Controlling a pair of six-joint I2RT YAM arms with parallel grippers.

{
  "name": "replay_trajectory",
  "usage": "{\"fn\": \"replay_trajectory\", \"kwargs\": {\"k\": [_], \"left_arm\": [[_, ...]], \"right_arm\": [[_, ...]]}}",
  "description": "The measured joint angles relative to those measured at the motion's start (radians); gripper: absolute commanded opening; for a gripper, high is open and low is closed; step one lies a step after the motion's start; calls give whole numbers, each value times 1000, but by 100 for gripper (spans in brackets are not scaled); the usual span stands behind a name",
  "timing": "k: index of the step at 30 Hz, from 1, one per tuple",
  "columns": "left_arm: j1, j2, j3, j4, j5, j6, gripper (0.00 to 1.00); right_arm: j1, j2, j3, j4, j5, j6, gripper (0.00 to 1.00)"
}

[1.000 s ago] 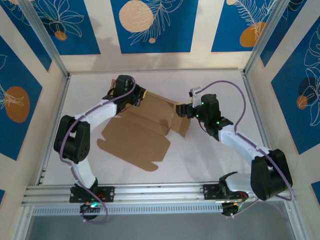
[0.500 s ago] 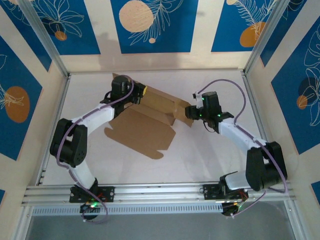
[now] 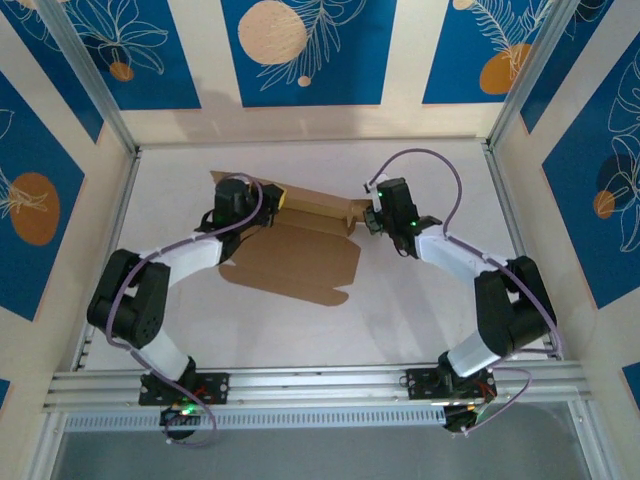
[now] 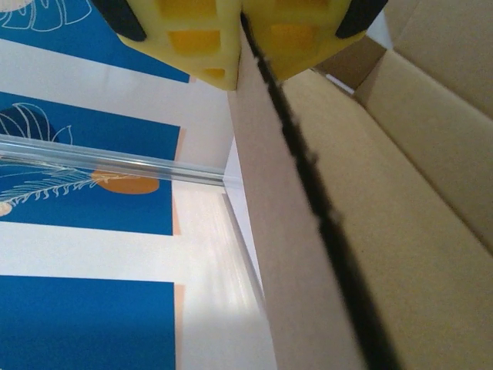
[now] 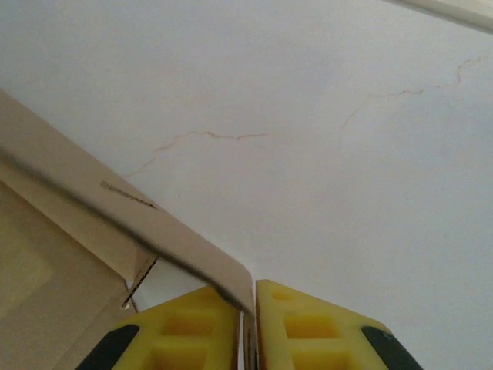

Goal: Fold the paper box

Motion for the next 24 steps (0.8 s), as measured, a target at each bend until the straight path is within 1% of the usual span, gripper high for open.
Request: {"fn": "replay_trajectory", "kwargs": {"k": [4,7,9,10,11,15,18,20,24], "left_arm": [[-21,-18,-14,-20,-40,29,0],[-32,-32,-19,-43,-72,51,0],[-39,-46,-34,-52,-89,57,0],[-41,-51,-39,-59,-94,60,0],[-44,-57,-40,-68,-98,63,0],[-49,-66,-40,-88,-108,67,0],[-50,-66,-34,-106,-114,67,0],[-51,-66,-22,-120,-114,67,0],[-53,-64,-6,-140,-115,66,0]], "right_arm": [[0,32,30,-18,-6,40,27],[-14,31,30,-39,-56,78,41],[-23,29,31,-68,-127,98,55],[-25,27,32,-83,-160,102,60],[-28,21,32,-102,-193,102,63],[-41,-49,35,-168,-315,85,65],[-45,-82,80,-223,-361,52,64],[-42,-81,127,-264,-360,27,64],[-21,-53,179,-337,-298,-28,68]]}}
